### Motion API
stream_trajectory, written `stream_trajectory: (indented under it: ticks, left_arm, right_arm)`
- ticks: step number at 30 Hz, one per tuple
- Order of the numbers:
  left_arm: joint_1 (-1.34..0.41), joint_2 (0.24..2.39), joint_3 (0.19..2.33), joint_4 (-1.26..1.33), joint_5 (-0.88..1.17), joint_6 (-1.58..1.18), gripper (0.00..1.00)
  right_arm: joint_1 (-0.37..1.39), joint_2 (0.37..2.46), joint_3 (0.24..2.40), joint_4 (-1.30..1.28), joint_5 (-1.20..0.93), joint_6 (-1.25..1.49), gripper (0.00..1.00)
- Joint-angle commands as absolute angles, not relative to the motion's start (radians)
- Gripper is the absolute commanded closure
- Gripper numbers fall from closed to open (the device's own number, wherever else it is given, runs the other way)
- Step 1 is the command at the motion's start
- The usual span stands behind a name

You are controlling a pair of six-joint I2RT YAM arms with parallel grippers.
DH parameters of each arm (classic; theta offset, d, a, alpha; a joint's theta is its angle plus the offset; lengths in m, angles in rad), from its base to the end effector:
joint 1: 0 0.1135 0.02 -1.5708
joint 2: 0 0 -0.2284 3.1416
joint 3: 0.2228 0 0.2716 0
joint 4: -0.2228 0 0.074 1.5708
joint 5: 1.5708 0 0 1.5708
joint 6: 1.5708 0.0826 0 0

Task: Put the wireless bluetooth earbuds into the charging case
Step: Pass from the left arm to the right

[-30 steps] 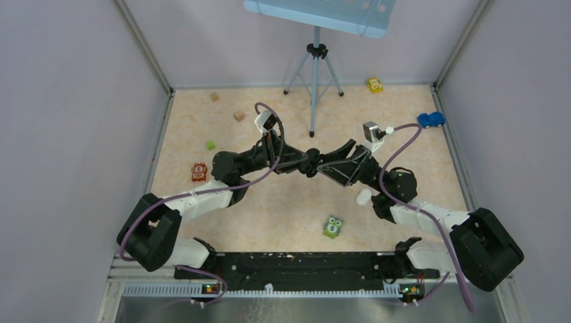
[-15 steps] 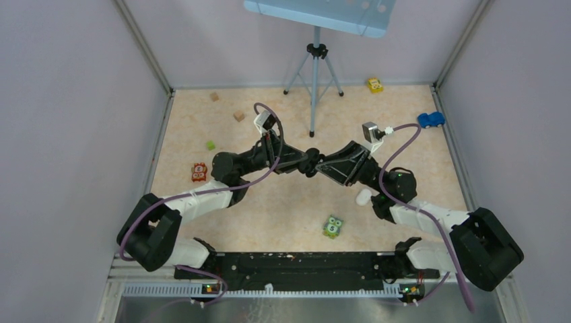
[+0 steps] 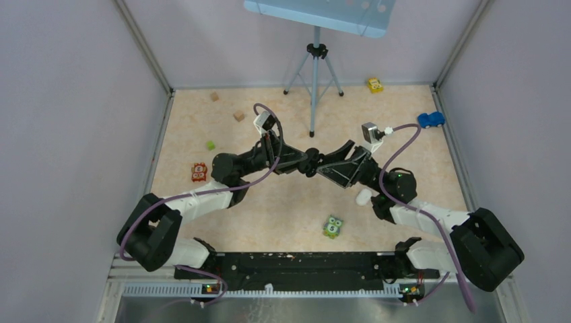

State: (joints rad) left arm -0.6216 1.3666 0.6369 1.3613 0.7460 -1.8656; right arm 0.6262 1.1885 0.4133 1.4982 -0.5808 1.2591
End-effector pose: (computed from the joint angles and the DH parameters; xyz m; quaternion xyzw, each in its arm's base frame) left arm 0.2273 -0.2318 0.2848 0.0186 0.5318 -0.8394 0.1107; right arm 0.1949 0.1969 0.2775 -0.1254 0.4557 0.7758 0.4179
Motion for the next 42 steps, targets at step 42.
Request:
stream_trajectory:
  ticks: [42]
  left_arm:
    - [-0.657,1.283,0.65,1.445,0.584,-1.939,1.0]
  right_arm:
    - [0.647,1.175,0.564,1.726,-0.608,1.276,0.47]
